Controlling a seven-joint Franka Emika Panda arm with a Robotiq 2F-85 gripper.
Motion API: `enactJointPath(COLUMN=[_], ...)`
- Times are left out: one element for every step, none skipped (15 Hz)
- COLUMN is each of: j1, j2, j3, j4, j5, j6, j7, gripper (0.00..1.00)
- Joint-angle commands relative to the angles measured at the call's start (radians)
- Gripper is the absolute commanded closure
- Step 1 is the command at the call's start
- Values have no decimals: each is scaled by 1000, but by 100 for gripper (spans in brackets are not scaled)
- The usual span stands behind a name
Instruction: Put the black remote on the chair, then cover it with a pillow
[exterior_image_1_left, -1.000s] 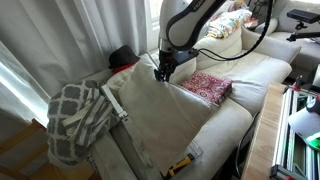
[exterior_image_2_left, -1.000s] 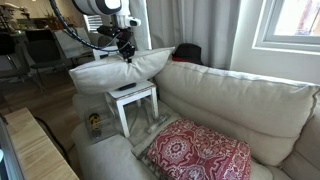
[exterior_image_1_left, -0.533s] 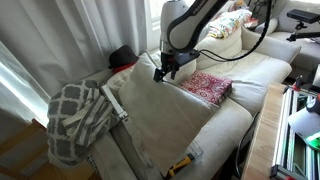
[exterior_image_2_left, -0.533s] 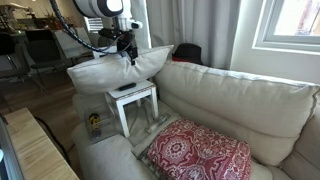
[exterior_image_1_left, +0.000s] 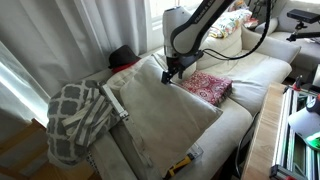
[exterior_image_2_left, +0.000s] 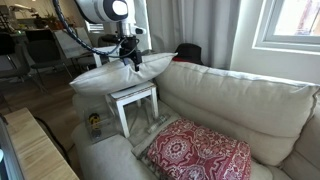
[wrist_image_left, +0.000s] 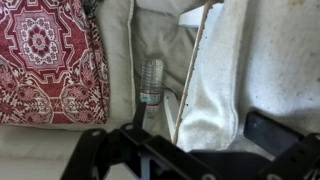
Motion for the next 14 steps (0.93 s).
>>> enactJointPath(j1=[18,22,26,26,25,23,21,19,14,2,-6,-15,-24,-33], j2=[18,18,20,20,21,23,23,22,18,13,7,2,-6,-15], j3=[-13,-20,-29,-34,-39,-43,-45,-47,-49,-44,-45,-44,-43,-43], j4=[15,15,16,18,20,21,21,21,20,19,20,21,22,25], j5=[-48,-63,-83,-97,-109,-118,-123,-126,-127,-121,-115,-106,-97,-85], j6=[-51,-63,-76,-84,-85,-82,-80,-82,-84,-84,-87,-90,-91,-100], j7=[34,38,46,52,60,67,73,75,71,46,39,34,31,36], gripper=[0,0,0,0,0,0,0,0,0,0,0,0,0,0])
